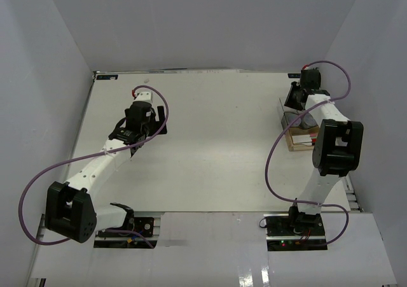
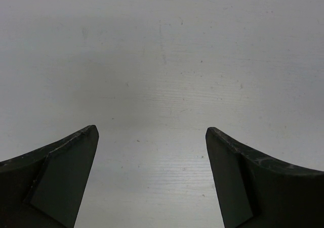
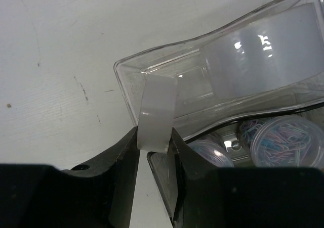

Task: Sort the stationery into containers
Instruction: Place the stationery in the storage box, then reset both arms

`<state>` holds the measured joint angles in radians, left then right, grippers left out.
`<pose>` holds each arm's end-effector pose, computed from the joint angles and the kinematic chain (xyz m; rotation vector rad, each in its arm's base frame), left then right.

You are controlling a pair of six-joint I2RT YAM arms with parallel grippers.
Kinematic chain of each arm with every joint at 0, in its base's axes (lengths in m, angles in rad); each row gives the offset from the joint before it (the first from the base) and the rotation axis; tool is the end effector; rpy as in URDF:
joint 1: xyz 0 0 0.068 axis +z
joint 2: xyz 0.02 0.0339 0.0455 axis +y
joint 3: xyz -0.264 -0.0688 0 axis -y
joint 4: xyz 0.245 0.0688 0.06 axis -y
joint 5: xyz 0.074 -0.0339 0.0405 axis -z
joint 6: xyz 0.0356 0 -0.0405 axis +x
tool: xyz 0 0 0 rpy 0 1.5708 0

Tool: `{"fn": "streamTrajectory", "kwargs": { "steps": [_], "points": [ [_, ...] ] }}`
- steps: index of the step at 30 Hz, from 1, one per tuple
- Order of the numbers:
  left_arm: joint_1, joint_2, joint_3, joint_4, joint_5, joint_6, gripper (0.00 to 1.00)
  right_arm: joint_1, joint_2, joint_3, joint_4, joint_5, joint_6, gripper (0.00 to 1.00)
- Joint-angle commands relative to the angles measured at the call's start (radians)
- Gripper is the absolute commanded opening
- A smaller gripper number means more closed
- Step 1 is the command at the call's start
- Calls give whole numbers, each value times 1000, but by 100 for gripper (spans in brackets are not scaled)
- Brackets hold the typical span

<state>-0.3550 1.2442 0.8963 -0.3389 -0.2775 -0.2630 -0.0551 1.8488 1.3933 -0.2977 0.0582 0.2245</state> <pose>0.2563 -0.0846 0.2678 -0.0445 2.2263 -0.0242 0.4180 -0.0251 0.2385 0.3526 2.2956 0.0178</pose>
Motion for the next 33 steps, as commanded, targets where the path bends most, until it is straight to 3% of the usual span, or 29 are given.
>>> {"fn": "streamTrajectory", "kwargs": {
  "steps": [1,14,18,29,30,33],
  "points": [
    [4,-15,3,11,8,5,98,-3,13,26,9,19,-14,33],
    [4,-25,3,11,8,5,98,-3,-16,16,5,11,-20,42],
    [4,-38,3,9,9,5,98,-3,-111,-14,0,6,-28,52],
    [4,-118,-2,11,0,-1,98,-3,-713,-191,-53,71,-71,96],
    [4,-127,-2,9,0,-4,98,-3,-759,-201,-57,72,-70,98],
    [4,-175,9,3,-8,-5,98,-3,-925,-238,-81,92,-82,90]
  ]
}}
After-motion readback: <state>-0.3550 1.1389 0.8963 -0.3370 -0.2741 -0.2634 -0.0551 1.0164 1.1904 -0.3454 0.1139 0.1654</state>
